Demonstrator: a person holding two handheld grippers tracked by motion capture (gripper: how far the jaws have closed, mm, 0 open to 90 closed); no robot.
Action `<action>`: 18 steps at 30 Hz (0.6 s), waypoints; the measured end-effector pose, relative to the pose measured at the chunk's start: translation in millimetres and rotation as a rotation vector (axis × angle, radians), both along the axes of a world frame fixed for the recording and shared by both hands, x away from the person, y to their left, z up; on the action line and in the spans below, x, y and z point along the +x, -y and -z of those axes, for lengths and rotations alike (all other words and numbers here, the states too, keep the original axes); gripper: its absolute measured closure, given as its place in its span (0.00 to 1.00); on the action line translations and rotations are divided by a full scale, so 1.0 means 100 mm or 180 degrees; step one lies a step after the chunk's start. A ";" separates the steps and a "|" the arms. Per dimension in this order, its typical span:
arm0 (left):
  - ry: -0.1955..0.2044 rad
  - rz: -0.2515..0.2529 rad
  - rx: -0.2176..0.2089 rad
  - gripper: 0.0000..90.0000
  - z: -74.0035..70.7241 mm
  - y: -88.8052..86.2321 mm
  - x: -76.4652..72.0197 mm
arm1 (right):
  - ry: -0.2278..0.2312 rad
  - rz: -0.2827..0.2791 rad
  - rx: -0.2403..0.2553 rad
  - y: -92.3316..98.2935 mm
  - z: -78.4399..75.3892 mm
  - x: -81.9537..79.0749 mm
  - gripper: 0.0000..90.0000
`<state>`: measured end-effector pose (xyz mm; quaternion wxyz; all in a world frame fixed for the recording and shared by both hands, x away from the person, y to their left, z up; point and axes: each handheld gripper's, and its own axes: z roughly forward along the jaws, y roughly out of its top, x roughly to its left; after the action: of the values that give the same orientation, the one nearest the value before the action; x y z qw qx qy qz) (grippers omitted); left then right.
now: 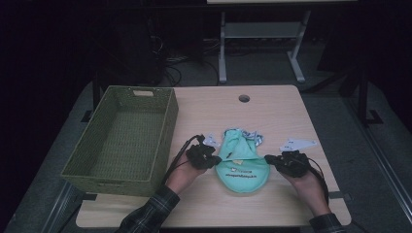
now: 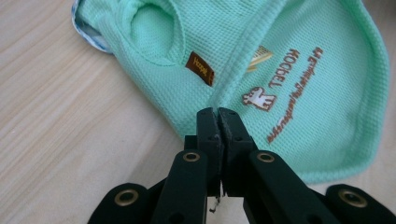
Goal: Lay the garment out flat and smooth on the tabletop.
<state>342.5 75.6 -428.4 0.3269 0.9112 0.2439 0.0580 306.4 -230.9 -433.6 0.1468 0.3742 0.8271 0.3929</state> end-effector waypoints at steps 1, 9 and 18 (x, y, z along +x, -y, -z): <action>0.0001 0.0001 0.0021 0.97 0.01 -0.01 -0.01 | 0.0020 -0.0055 0.0035 -0.02 -0.02 -0.02 0.98; -0.0095 -0.0073 0.0079 0.97 0.12 -0.09 0.01 | -0.0192 -0.0502 -0.0036 -0.36 0.13 -0.06 0.97; -0.0108 -0.0096 0.0106 0.97 0.16 -0.12 0.00 | -0.0294 -0.0544 -0.0095 -0.42 0.18 0.00 0.83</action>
<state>342.2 87.9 -444.7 0.3066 0.9136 0.2621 0.0516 306.7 -189.4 -451.9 0.0800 0.3178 0.8676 0.3740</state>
